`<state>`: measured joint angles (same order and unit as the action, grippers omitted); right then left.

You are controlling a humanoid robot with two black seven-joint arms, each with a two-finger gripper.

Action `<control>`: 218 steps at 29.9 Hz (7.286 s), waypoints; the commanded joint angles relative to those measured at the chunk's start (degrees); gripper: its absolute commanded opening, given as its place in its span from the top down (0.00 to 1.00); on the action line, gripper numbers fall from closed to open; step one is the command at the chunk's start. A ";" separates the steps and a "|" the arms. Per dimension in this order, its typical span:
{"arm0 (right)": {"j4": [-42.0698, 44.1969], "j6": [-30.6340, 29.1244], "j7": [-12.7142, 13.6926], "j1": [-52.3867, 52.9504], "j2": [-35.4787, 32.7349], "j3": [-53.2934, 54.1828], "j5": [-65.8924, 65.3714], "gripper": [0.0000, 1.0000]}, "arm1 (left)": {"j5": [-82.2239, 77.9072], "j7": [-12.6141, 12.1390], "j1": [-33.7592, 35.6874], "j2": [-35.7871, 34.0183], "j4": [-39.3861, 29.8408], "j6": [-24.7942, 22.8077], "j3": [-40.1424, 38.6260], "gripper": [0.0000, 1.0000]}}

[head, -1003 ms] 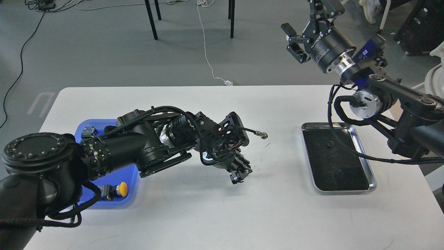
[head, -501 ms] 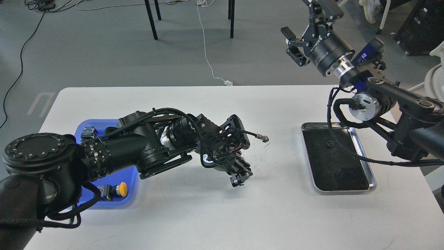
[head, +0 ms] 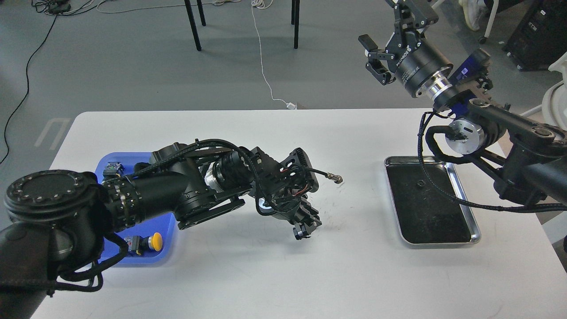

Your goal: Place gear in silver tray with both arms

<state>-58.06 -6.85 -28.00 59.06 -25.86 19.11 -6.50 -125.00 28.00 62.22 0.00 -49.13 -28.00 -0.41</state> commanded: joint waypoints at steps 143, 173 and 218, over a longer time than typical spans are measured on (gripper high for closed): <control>2.35 -11.34 0.00 23.02 10.41 -46.19 -87.89 0.84 | 86.77 -2.34 -37.00 -23.03 -16.43 9.72 -54.87 0.01; -4.87 -11.52 0.00 11.87 -16.24 -45.48 -95.54 0.76 | 86.42 -2.69 -37.00 -21.97 -16.43 9.72 -54.16 0.01; -5.21 0.43 0.00 -18.36 -2.79 -1.72 2.90 0.01 | 86.24 -2.78 -51.49 -13.36 -16.35 13.67 -60.67 0.01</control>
<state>-63.00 -6.48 -27.99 41.13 -28.92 16.12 -3.50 -38.77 25.38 11.97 -13.71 -65.39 -14.11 -60.21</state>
